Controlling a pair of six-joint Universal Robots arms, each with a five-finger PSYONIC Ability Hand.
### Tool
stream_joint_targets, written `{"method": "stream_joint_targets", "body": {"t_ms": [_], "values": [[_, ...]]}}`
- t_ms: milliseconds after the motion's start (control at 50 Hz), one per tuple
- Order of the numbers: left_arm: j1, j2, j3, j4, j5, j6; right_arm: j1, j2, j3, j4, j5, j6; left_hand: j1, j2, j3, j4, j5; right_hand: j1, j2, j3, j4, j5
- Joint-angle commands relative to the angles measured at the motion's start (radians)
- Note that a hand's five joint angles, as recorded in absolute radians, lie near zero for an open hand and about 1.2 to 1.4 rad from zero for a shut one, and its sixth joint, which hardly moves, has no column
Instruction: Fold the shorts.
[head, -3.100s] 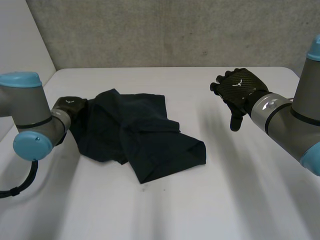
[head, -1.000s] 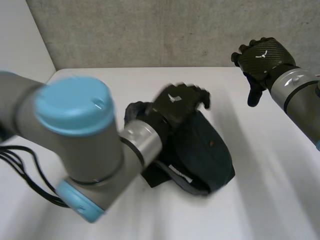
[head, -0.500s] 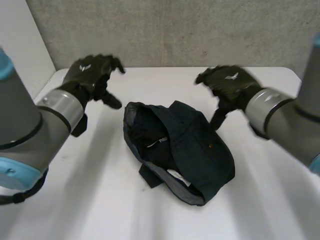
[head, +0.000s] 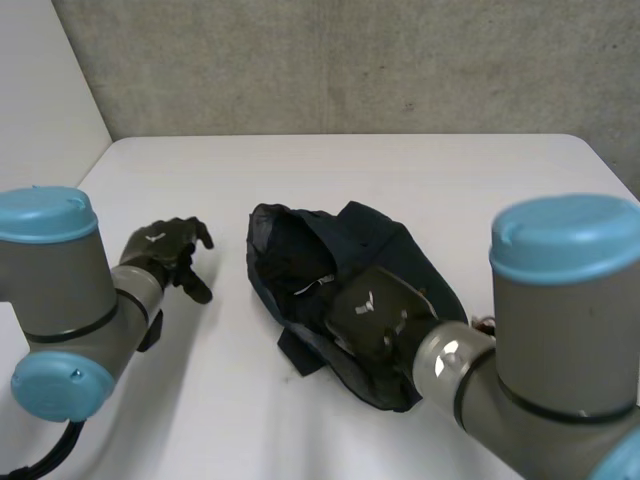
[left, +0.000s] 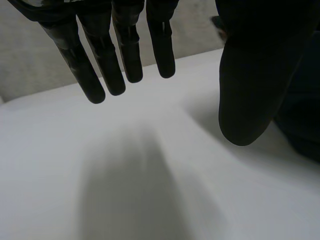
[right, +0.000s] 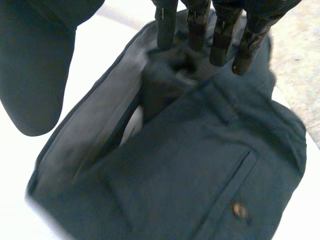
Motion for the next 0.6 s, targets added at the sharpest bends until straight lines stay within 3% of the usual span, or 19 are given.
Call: {"method": "stream_joint_targets", "body": {"t_ms": [20, 260, 420, 500, 600], "values": [[-0.070, 0.001, -0.007, -0.044, 0.027, -0.005, -0.008, -0.081, 0.182, -0.002, 0.036, -0.250, 0.084, 0.092, 0.085, 0.097, 0.092, 0.137, 0.114, 0.128, 0.109, 0.100], [-0.137, -0.002, -0.004, -0.101, 0.020, -0.018, -0.031, -0.090, 0.320, -0.121, 0.040, -0.274, 0.096, 0.104, 0.096, 0.109, 0.104, 0.287, 0.264, 0.277, 0.259, 0.249], [-0.183, -0.015, -0.010, -0.101, 0.025, -0.027, -0.040, -0.025, 0.365, -0.382, 0.042, -0.297, 0.143, 0.150, 0.143, 0.156, 0.151, 0.698, 0.674, 0.688, 0.669, 0.660], [-0.197, -0.016, -0.010, -0.101, 0.025, -0.044, -0.095, -0.009, 0.362, -0.448, 0.033, -0.345, 0.137, 0.145, 0.137, 0.150, 0.145, 1.189, 1.166, 1.180, 1.161, 1.152], [-0.202, -0.015, -0.005, -0.095, 0.025, -0.060, -0.135, -0.027, 0.327, -0.481, 0.030, -0.351, 0.107, 0.115, 0.108, 0.121, 0.116, 1.190, 1.167, 1.181, 1.162, 1.153]]}}
